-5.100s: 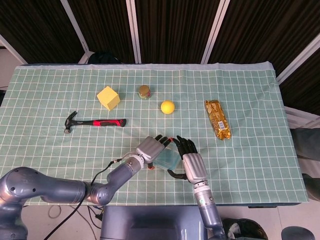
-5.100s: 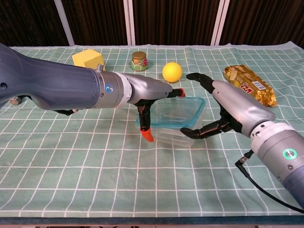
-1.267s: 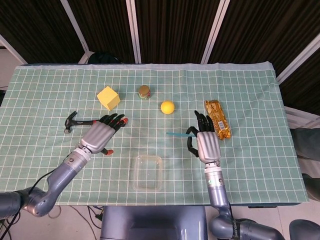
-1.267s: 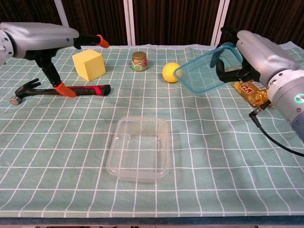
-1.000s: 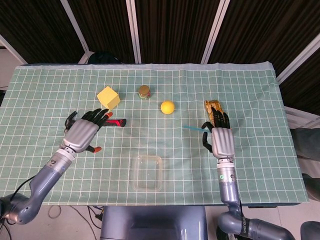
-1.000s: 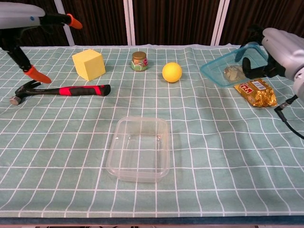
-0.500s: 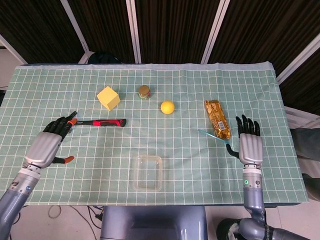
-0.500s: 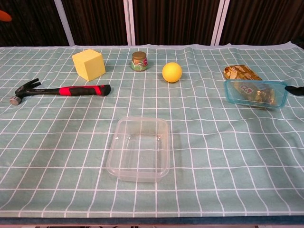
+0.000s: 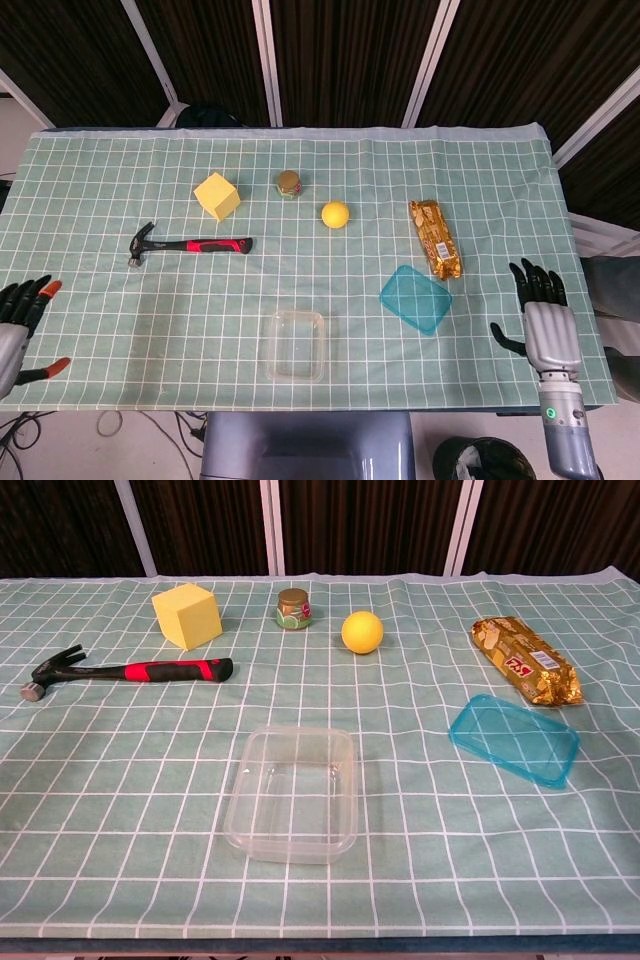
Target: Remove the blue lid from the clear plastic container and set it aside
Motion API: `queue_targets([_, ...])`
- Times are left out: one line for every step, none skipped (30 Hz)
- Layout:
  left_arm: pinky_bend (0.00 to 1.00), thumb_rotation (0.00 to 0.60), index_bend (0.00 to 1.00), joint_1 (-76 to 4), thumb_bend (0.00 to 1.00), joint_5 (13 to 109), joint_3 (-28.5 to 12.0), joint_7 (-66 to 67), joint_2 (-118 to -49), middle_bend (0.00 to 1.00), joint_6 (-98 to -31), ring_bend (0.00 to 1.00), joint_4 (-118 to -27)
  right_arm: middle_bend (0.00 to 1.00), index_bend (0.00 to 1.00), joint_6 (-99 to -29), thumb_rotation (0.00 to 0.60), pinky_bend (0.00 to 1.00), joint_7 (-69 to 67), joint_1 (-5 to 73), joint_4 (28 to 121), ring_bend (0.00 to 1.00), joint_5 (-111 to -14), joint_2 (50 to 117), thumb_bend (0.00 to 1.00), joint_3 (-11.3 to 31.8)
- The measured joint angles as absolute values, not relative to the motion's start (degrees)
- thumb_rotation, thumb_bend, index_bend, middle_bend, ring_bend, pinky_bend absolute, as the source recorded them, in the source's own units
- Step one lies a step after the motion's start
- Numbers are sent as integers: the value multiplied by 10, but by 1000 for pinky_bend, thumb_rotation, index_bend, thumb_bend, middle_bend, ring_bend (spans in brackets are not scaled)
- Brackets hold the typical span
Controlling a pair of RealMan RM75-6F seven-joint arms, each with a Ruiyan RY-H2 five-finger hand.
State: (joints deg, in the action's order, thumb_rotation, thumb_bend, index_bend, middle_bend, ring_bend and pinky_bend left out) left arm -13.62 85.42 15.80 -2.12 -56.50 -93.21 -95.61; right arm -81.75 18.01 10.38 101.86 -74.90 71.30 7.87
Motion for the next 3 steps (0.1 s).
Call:
queue_targets([28,600,0,-125,0,857,161,-25,-567,0,-940,0,-945,0,0,-821,600,0,170,97,1019,0,-761,704,278,71])
queue_targets([25,600,0,-114,0,860,163,-28,-570,0,-949,0,-933,0,0,-828,600,0,156,89,1018,0,-777,694,272,61])
queue_targets([17,600,0,-101,0,862,164,-32,-575,0,-959,0,-918,0,0,-834,600,0,145,83,1016,0,-788,688,270,54])
